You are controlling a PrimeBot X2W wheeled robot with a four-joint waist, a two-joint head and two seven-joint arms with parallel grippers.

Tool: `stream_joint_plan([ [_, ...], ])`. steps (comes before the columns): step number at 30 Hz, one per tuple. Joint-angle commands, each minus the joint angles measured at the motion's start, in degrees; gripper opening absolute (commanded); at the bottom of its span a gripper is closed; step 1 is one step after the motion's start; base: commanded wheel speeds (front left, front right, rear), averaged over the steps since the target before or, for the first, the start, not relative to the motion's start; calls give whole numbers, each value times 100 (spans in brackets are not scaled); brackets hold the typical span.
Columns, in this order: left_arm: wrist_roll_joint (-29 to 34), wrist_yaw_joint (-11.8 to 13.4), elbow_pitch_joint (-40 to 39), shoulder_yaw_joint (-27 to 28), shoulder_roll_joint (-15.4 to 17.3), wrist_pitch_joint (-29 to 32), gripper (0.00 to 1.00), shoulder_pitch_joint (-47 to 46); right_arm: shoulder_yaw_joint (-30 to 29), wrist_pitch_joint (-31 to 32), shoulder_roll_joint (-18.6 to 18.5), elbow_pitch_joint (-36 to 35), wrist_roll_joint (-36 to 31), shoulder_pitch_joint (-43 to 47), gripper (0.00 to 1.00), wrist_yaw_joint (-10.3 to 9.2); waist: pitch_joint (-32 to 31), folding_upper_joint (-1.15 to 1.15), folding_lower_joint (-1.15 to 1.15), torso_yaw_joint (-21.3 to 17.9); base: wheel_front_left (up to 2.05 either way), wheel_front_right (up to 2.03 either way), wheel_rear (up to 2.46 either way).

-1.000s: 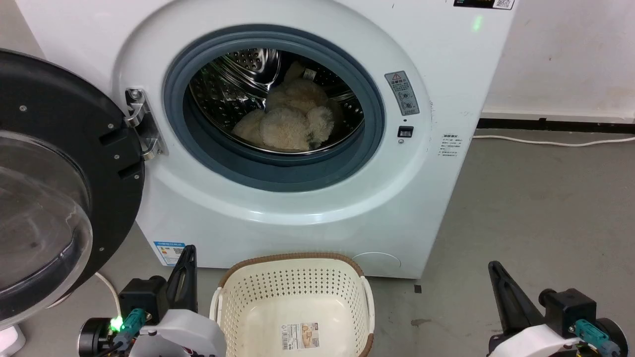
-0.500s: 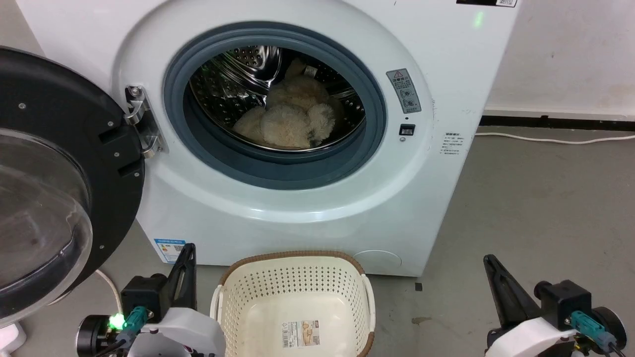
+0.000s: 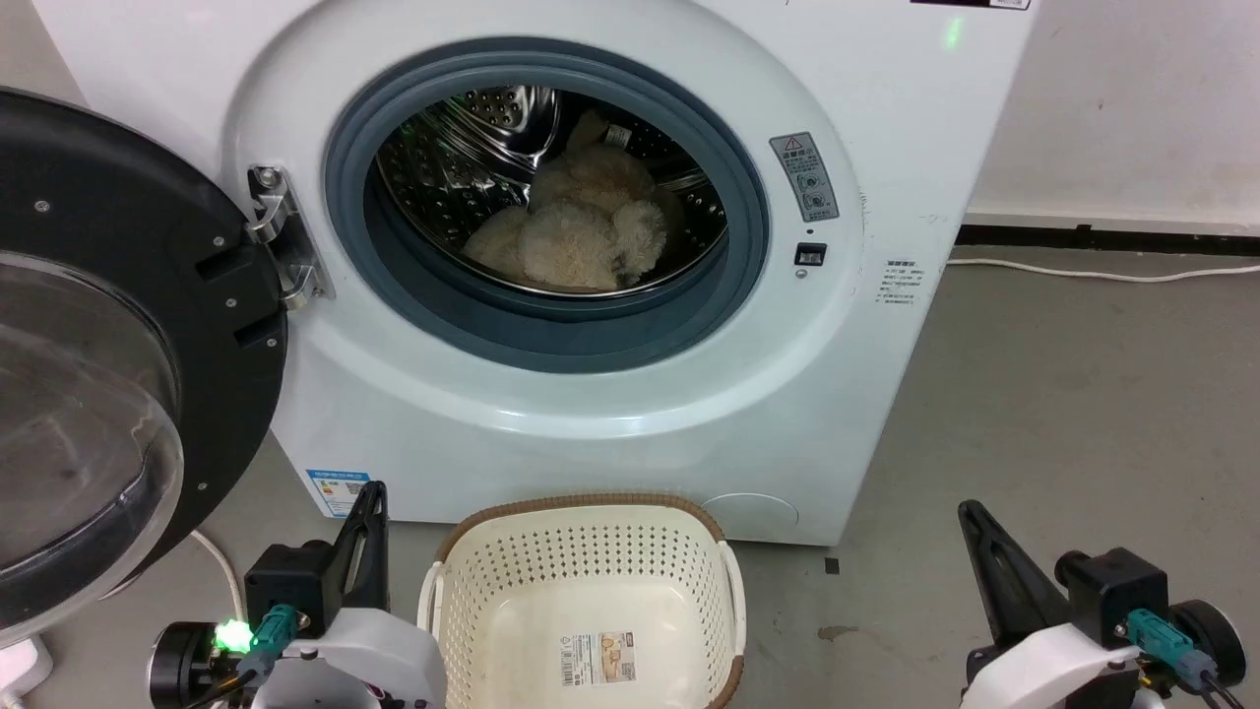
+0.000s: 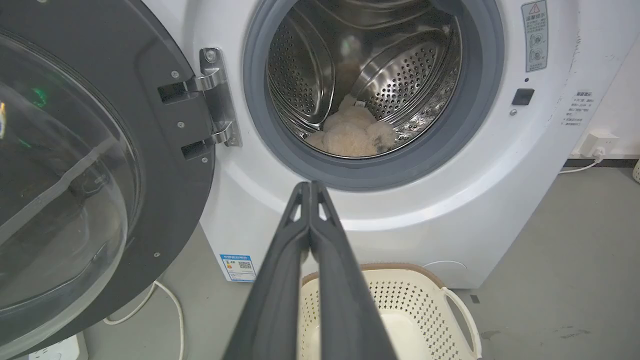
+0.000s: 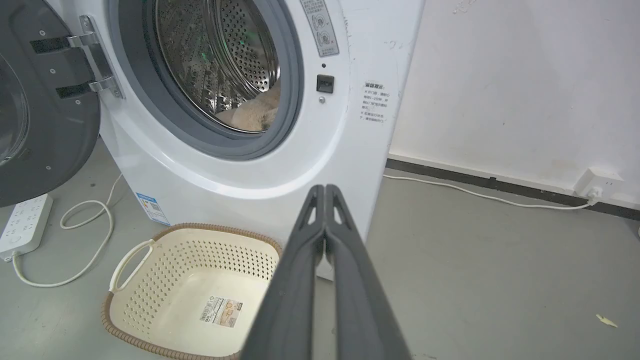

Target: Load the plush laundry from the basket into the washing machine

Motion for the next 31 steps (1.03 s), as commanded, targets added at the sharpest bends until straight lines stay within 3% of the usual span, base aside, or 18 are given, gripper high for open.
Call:
stream_joint_plan([
  [1,110,-37,-34,52,-63,21,0,46,-15,35,-1,-54,-44,-117,0,-4,5,0,0,2,0,0,0],
  [31,246,-95,-50,131,-138,55,0,49,-16,87,-1,-84,-96,-141,0,-4,20,0,0,7,0,0,0],
])
